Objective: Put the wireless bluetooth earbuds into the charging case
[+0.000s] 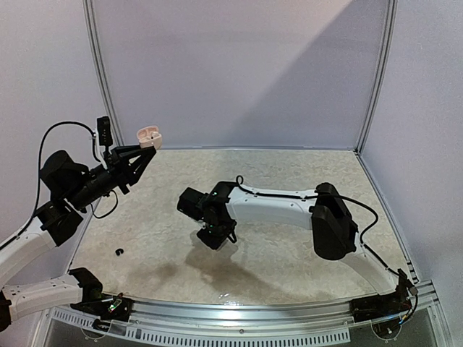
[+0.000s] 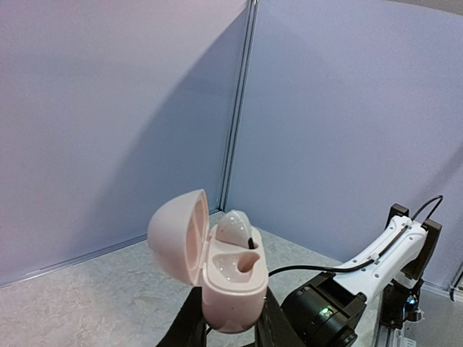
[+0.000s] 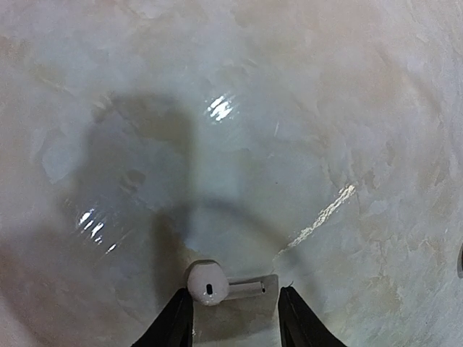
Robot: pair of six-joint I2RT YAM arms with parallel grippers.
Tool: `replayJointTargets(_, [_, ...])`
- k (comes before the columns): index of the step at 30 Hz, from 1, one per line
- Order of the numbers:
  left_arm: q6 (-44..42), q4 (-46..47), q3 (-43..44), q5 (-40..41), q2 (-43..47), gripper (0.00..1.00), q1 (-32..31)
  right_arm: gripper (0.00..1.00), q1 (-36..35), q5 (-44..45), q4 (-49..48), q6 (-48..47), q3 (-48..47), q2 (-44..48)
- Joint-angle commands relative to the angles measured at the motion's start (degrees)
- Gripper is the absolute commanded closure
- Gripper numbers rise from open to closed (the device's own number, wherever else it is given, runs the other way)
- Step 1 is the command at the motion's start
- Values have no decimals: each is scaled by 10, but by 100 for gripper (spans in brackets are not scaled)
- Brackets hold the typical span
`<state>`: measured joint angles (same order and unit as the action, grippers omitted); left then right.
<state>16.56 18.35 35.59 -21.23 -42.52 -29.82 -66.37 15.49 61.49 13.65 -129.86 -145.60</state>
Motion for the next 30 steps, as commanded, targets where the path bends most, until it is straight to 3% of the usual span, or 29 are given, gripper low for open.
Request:
replayJointTargets(1, [-4, 6, -8, -3, -3, 100, 5, 58, 1, -19, 30, -33, 29, 4])
replayJointTargets(10, [-3, 7, -6, -4, -3, 100, 5, 61, 1, -95, -73, -63, 30, 22])
replayJointTargets(20, [-2, 6, -5, -5, -3, 100, 5, 68, 3, -80, -71, -75, 30, 11])
replayJointTargets(30, [0, 5, -5, -7, -6, 100, 5, 63, 2, -90, -86, -128, 30, 23])
